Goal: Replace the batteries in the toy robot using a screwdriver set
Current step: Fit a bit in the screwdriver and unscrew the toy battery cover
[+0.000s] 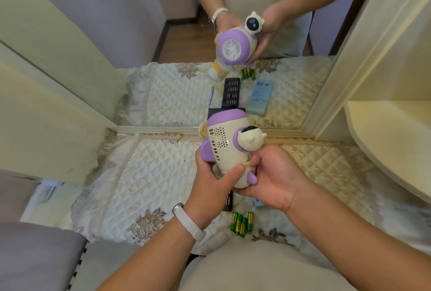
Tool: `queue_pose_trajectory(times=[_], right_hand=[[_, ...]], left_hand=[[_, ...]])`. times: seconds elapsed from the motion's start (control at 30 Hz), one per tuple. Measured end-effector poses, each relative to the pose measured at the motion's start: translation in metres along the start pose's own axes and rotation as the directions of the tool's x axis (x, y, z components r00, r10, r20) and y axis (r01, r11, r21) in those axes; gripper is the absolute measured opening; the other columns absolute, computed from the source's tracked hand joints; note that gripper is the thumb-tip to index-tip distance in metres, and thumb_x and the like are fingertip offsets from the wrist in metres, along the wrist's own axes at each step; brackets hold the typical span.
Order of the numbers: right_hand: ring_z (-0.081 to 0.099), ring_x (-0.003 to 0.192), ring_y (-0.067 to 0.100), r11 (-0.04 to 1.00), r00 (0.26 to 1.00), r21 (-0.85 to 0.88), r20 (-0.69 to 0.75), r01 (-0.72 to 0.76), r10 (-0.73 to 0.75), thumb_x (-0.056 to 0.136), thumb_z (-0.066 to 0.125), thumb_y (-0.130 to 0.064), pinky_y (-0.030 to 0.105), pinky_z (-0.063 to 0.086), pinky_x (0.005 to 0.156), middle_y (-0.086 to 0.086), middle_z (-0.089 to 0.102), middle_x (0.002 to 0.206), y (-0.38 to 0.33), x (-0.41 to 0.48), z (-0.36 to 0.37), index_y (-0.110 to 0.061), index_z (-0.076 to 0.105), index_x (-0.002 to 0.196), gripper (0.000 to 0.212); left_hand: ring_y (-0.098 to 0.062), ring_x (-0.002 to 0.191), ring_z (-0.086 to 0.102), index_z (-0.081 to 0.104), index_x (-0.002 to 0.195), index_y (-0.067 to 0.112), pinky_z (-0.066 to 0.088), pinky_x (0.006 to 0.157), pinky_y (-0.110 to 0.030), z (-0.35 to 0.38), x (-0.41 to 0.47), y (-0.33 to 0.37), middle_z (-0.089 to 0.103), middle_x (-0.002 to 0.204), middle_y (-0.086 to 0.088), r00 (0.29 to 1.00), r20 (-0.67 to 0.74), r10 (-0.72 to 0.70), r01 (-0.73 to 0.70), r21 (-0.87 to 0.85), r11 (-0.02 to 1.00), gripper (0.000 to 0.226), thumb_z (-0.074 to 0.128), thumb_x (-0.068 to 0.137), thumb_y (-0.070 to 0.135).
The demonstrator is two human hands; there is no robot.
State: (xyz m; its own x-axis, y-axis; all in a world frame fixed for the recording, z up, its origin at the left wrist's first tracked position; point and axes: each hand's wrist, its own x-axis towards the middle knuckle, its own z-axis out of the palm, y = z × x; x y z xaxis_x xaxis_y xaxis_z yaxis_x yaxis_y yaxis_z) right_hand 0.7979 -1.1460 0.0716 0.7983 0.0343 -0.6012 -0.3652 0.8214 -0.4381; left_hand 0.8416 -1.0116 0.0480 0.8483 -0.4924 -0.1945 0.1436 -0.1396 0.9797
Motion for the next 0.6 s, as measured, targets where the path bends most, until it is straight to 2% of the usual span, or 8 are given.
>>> queue_pose_trajectory(times=[0.07,0.13,0.2,0.3,0.37,0.43,0.5,0.6], right_hand=[[0.057,0.085,0.039,1.0,1.0,-0.01,0.003,0.019,-0.019,0.064,0.03,0.002,0.06,0.044,0.093,0.026,0.065,0.119,0.002,0.001,-0.003,-0.021,0.055,0.129,0.073],[0.057,0.096,0.041,0.999,0.998,-0.004,0.035,0.053,-0.053,0.068,0.032,0.001,0.061,0.043,0.095,0.026,0.068,0.11,0.002,-0.001,-0.006,-0.019,0.053,0.131,0.069],[0.063,0.099,0.041,0.993,0.99,-0.015,0.086,0.117,-0.115,0.077,0.034,0.0,0.061,0.042,0.098,0.02,0.072,0.097,0.002,-0.008,-0.007,-0.02,0.055,0.13,0.06],[0.067,0.104,0.027,0.942,0.966,-0.214,0.044,0.26,-0.256,0.088,0.043,-0.002,0.046,0.053,0.089,0.009,0.069,0.112,0.006,-0.014,-0.009,-0.036,0.053,0.13,0.055],[0.067,0.097,0.007,0.822,0.915,-0.439,0.003,0.364,-0.403,0.092,0.05,-0.004,0.03,0.053,0.082,-0.007,0.067,0.113,0.009,-0.016,-0.012,-0.042,0.047,0.132,0.055],[0.061,0.1,-0.006,0.622,0.82,-0.626,0.05,0.47,-0.57,0.093,0.056,-0.009,0.018,0.05,0.08,-0.021,0.057,0.118,0.012,-0.02,-0.014,-0.049,0.045,0.124,0.052],[0.054,0.109,-0.007,0.41,0.715,-0.737,0.141,0.537,-0.685,0.092,0.06,-0.013,0.013,0.048,0.084,-0.021,0.051,0.124,0.015,-0.024,-0.017,-0.052,0.044,0.119,0.05],[0.047,0.113,-0.01,0.15,0.603,-0.828,0.257,0.541,-0.756,0.09,0.062,-0.017,0.002,0.036,0.089,-0.021,0.046,0.122,0.016,-0.025,-0.024,-0.045,0.048,0.121,0.044]], left_hand=[[-0.005,0.103,0.068,0.04,0.126,0.024,0.055,0.08,-0.02,0.002,0.002,0.0,0.062,0.122,-0.004,1.0,0.001,-0.014,0.014,-0.005,1.0,0.063,0.076,0.075,0.02],[-0.009,0.108,0.067,0.042,0.126,0.026,0.055,0.081,-0.021,0.004,0.004,0.003,0.063,0.122,-0.002,1.0,-0.021,-0.019,0.019,-0.011,1.0,0.07,0.081,0.069,0.031],[-0.011,0.11,0.066,0.044,0.126,0.026,0.055,0.082,-0.022,0.007,0.005,0.006,0.064,0.122,-0.001,0.998,-0.056,-0.025,0.023,-0.03,0.999,0.074,0.081,0.063,0.039],[-0.01,0.109,0.066,0.047,0.124,0.027,0.056,0.084,-0.027,0.012,0.008,0.01,0.064,0.122,0.0,0.994,-0.109,-0.024,0.017,-0.06,0.998,0.073,0.081,0.061,0.041],[-0.015,0.113,0.065,0.048,0.125,0.025,0.058,0.089,-0.035,0.014,0.01,0.012,0.064,0.123,-0.001,0.99,-0.14,-0.025,0.015,-0.069,0.997,0.073,0.083,0.063,0.039],[-0.018,0.112,0.066,0.05,0.125,0.023,0.057,0.093,-0.04,0.015,0.011,0.016,0.066,0.122,-0.002,0.985,-0.169,-0.02,0.007,-0.078,0.997,0.068,0.084,0.067,0.031],[-0.019,0.111,0.066,0.05,0.126,0.023,0.056,0.095,-0.046,0.016,0.011,0.02,0.066,0.121,-0.003,0.983,-0.185,-0.012,-0.004,-0.089,0.996,0.069,0.084,0.067,0.029],[-0.024,0.112,0.066,0.05,0.128,0.023,0.053,0.096,-0.055,0.017,0.009,0.026,0.067,0.122,-0.006,0.98,-0.201,0.002,-0.017,-0.077,0.997,0.075,0.085,0.063,0.038]])
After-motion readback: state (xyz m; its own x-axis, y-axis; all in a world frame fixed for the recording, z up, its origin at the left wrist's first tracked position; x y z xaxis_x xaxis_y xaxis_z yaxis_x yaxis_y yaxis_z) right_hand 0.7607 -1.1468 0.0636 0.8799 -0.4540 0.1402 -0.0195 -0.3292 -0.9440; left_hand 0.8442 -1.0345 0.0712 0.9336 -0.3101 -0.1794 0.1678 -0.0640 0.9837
